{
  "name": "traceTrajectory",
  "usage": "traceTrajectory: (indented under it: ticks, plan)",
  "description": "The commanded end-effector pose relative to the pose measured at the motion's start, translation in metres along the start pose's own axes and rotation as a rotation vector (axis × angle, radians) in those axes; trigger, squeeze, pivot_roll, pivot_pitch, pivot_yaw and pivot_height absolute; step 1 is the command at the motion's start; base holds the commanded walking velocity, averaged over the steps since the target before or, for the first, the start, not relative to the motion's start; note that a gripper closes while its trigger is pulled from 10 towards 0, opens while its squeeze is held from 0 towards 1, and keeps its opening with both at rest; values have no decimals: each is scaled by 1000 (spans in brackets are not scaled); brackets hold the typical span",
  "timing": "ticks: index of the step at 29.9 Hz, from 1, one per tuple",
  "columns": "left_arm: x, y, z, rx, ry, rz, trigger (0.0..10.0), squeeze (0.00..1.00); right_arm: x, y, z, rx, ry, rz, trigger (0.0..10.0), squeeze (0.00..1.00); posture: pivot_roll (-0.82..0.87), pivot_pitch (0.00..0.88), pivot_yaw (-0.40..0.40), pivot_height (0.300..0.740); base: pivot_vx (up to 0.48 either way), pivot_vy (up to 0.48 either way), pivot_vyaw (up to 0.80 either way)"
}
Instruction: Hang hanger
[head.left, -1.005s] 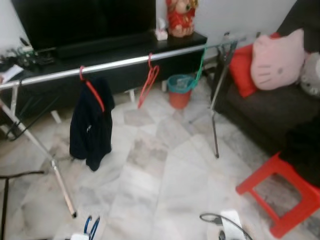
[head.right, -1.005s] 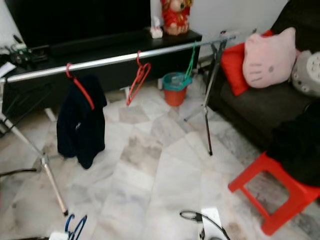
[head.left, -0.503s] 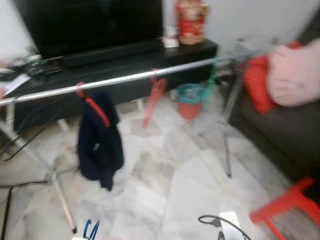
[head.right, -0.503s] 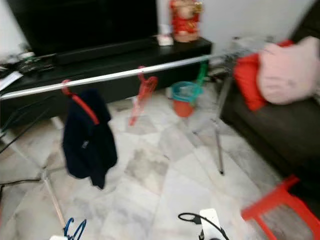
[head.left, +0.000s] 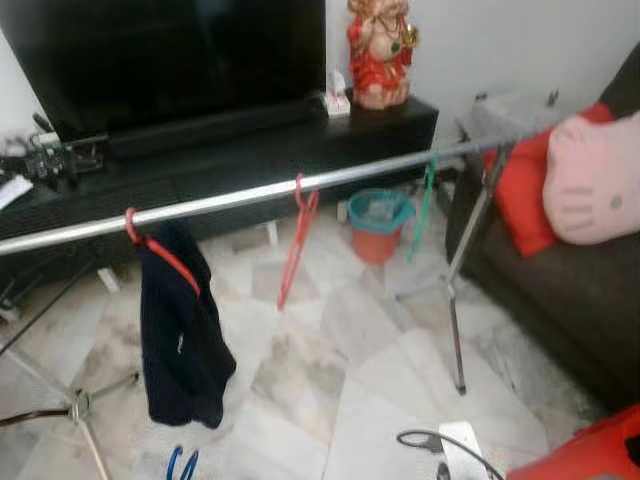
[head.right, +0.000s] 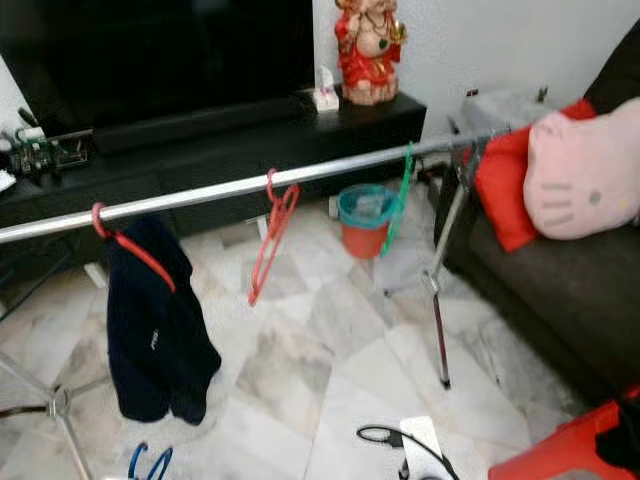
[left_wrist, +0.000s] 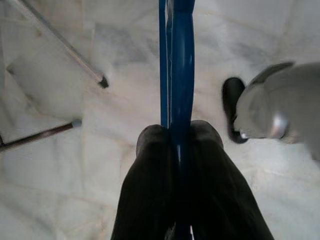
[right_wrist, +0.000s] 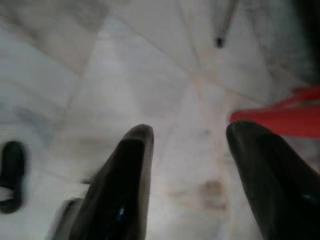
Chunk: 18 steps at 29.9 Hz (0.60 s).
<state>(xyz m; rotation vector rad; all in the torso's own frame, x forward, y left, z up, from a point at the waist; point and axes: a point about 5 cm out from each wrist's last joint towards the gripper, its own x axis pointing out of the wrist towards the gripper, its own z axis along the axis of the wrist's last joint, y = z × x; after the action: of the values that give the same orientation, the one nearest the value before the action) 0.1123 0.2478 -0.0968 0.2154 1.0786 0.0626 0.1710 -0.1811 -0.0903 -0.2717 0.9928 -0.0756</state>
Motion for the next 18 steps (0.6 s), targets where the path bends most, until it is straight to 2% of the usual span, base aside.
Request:
traceTrajectory:
  ticks: [1, 11, 18]
  plan:
    - [-1, 2, -3, 0, 9, 7, 10000, 0, 0, 1, 3, 9, -7, -1, 10000, 0, 18, 0, 18, 740, 360, 0, 0]
    - [-1, 1, -3, -11, 13, -2, 10000, 0, 0, 1, 2, 3, -1, 1, 10000, 0, 18, 0, 18, 740, 350, 0, 0]
    - [-1, 2, -3, 8, 14, 4, 10000, 0, 0, 1, 2, 4, 0, -1, 10000, 0, 20, 0, 19, 740, 0, 0, 0]
